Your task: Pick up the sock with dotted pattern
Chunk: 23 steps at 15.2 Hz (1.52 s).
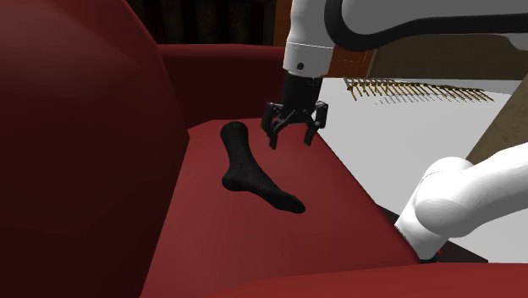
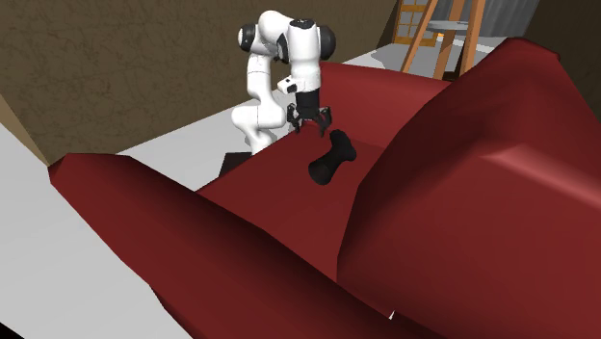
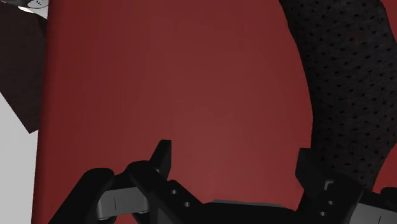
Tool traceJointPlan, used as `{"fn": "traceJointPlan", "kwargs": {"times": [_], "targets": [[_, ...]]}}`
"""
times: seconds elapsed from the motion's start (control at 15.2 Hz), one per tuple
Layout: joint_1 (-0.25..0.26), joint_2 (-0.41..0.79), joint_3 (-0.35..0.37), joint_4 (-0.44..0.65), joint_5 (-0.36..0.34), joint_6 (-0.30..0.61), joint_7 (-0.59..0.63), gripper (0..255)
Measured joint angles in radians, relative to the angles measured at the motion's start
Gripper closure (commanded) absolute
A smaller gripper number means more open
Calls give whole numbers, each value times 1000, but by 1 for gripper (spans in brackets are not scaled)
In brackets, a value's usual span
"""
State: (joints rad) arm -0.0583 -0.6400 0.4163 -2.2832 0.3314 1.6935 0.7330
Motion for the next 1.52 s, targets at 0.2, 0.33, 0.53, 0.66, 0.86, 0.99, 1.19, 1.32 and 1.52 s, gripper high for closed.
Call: {"fn": "traceJointPlan", "kwargs": {"times": [0.2,0.33,0.53,0.66,0.86,0.99,1.19,1.32,1.52], "targets": [[-37,90,88,65,14,53,159,0],[-63,144,140,114,13,78,264,0],[-103,239,227,191,-8,120,425,0],[-109,256,244,192,-11,139,456,0],[-111,267,256,165,-10,178,464,0],[-110,272,264,142,-9,207,464,0],[-109,272,265,126,-7,222,461,255],[-109,270,264,125,-7,222,460,255],[-109,269,263,124,-6,223,459,255]]}}
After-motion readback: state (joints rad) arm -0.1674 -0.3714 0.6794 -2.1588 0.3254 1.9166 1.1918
